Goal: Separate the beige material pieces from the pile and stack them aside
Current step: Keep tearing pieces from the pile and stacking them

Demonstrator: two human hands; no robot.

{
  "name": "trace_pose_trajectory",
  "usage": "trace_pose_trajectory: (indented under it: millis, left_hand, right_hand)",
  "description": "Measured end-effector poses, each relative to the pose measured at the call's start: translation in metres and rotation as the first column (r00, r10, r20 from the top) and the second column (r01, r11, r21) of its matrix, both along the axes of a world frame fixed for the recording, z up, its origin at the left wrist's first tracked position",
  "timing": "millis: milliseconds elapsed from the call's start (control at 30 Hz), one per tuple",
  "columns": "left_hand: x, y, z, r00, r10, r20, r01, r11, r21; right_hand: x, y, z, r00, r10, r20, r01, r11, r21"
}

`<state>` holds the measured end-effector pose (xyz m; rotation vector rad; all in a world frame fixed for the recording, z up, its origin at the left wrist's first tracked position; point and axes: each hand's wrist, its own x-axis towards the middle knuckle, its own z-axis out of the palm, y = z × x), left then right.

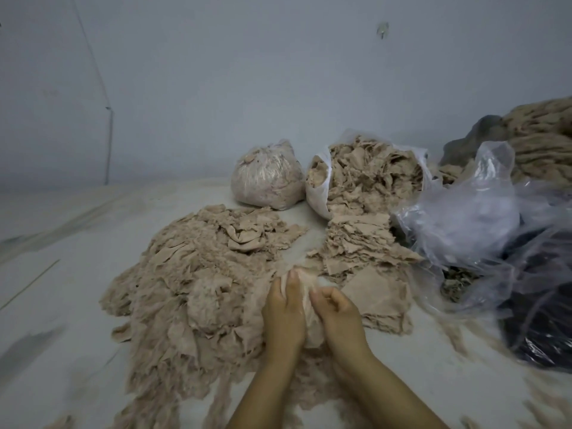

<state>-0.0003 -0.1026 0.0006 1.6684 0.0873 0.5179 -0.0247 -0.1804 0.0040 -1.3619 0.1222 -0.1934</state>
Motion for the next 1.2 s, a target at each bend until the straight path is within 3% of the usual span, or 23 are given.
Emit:
trace_pose_trajectory:
  millis: [133,267,400,533,667,767,867,967,1033,1100,1133,1200]
  left_hand:
    - [0.001,0.003,-0.005,0.992,0.007,-0.123,-0.037,0.97,-0.241]
    - [0.001,0.015,-0.01,0.98,-0.026,-0.198,-0.033,0.957,-0.288]
    - [-0.001,0.03,-0.014,0.984,-0.008,-0.18,-0.016,0.991,-0.135]
    - [-0.002,0.038,-0.009,0.99,-0.045,-0.131,0.055,0.996,0.074]
    - [-0.001,0.053,-0.009,0.995,-0.021,-0.101,0.037,0.986,0.164]
    - [-0.006,0.06,-0.012,0.994,-0.044,-0.103,0.08,0.921,0.38]
    - [-0.009,0.06,-0.017,0.993,0.024,-0.118,0.062,0.741,0.669]
    - [-0.012,0.051,-0.02,0.989,0.116,-0.094,-0.01,0.676,0.737]
    - [-0.014,0.049,-0.023,0.974,0.204,-0.102,-0.046,0.615,0.787]
    - [-0.014,0.052,-0.026,0.948,0.246,-0.2,0.022,0.578,0.816]
    - [-0.015,0.053,-0.025,0.94,0.227,-0.256,0.067,0.611,0.789]
    - [-0.018,0.054,-0.021,0.942,0.162,-0.295,0.108,0.684,0.721]
  right_hand:
    - [0.013,-0.005,-0.007,0.989,-0.147,0.014,0.144,0.982,0.126]
    - [0.022,-0.019,-0.012,0.993,-0.115,-0.029,0.118,0.982,0.149]
    - [0.035,-0.043,-0.004,0.998,0.011,-0.059,-0.013,1.0,-0.019]
    - [0.058,-0.075,0.02,0.997,0.08,-0.018,-0.082,0.959,-0.272]
    - [0.081,-0.12,0.029,0.974,0.1,-0.205,-0.176,0.902,-0.395]
    - [0.088,-0.143,0.026,0.968,0.026,-0.251,-0.186,0.746,-0.639]
    - [0.086,-0.149,0.019,0.989,-0.147,0.008,0.077,0.468,-0.88]
    - [0.075,-0.14,0.007,0.989,0.077,0.123,0.082,0.402,-0.912]
    - [0.069,-0.134,-0.007,0.976,0.216,-0.012,-0.058,0.209,-0.976]
    - [0.065,-0.131,-0.019,0.963,0.236,-0.133,-0.134,-0.012,-0.991]
    - [0.062,-0.128,-0.022,0.965,0.228,-0.134,-0.131,-0.027,-0.991]
    - [0.056,-0.12,-0.023,0.977,0.2,-0.075,-0.089,0.063,-0.994]
